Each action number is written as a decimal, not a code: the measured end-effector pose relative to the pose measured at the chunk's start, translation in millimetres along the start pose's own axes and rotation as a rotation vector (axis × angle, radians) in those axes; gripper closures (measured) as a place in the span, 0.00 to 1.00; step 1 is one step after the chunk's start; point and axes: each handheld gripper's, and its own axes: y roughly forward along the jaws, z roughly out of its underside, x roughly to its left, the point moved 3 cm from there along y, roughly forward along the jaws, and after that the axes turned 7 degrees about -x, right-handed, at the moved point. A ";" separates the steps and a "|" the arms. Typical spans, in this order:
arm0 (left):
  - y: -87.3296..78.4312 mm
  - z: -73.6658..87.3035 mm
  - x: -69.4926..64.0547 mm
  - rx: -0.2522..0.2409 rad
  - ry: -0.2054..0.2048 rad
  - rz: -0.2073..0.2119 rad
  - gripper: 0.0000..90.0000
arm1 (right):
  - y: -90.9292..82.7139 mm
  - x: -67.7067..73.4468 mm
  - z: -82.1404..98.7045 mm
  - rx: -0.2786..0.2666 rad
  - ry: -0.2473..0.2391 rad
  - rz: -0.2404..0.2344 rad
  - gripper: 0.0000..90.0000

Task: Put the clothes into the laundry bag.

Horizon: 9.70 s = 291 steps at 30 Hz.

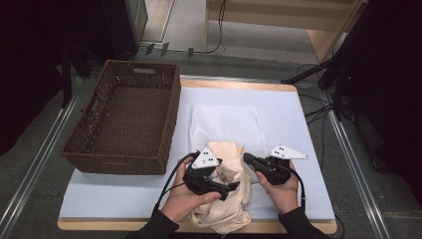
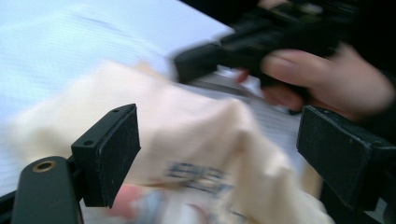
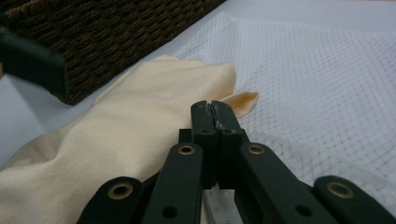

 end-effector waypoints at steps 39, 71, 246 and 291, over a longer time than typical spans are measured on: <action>63.6 22.8 -4.7 0.259 0.105 -0.196 0.86 | -13.5 3.6 -14.3 -0.076 0.009 -0.035 1.00; 54.8 10.4 -2.7 0.104 -0.081 -0.145 0.82 | -14.4 20.5 -12.4 -0.072 -0.019 -0.079 1.00; 85.1 50.4 -14.4 0.177 0.069 -0.318 0.55 | -13.7 16.5 -5.0 -0.053 -0.008 -0.073 1.00; 89.0 17.4 18.2 -0.025 -0.163 -0.285 0.85 | -14.7 15.9 -4.6 -0.058 -0.002 -0.072 1.00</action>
